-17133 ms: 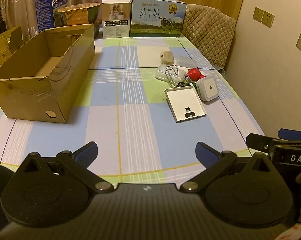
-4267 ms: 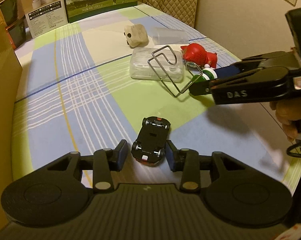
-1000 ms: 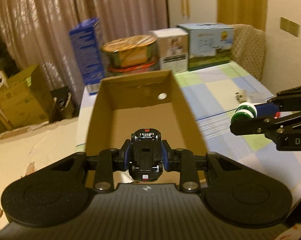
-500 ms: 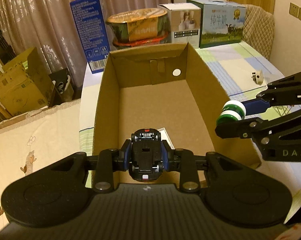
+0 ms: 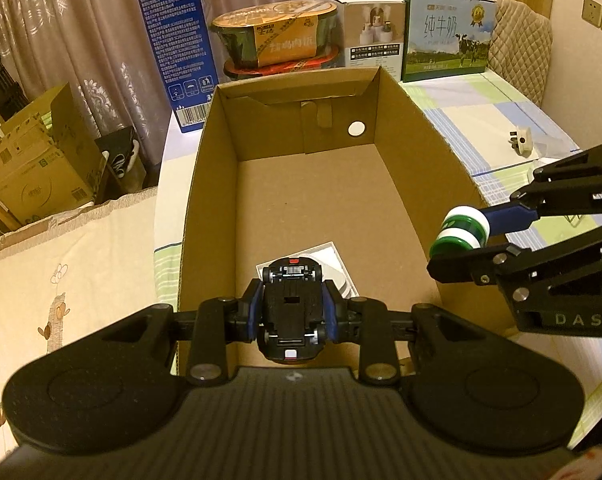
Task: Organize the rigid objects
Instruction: 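Release the toy car from the left tool while the right tool drops the spool into the box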
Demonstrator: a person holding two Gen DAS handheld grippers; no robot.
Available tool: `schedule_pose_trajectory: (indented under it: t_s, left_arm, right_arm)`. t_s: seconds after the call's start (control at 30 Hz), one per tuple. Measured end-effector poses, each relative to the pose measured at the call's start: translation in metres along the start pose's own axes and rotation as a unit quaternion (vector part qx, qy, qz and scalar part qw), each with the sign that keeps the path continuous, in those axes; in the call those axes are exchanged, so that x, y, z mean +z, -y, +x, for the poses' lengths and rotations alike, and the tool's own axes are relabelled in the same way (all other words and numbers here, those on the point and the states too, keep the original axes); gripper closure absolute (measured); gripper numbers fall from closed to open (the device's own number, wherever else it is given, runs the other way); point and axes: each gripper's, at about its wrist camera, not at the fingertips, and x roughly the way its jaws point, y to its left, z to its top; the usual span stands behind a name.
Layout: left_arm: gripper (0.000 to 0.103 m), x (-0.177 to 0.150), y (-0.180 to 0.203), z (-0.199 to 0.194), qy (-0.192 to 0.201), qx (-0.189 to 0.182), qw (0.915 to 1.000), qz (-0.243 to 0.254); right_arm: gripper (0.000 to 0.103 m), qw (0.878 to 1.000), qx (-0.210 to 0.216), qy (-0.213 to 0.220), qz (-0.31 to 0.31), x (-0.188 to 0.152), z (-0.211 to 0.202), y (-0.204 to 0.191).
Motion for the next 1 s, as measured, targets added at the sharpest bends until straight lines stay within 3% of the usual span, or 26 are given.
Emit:
schedule_pose_trajectory:
  t_s: [1.0]
  left_arm:
    - [0.076, -0.0004, -0.0057, -0.0055, 0.007, 0.010, 0.9998, -0.017]
  right_arm:
    - [0.074, 1.000, -0.005, -0.007, 0.011, -0.0032, 0.0016, 0.0041]
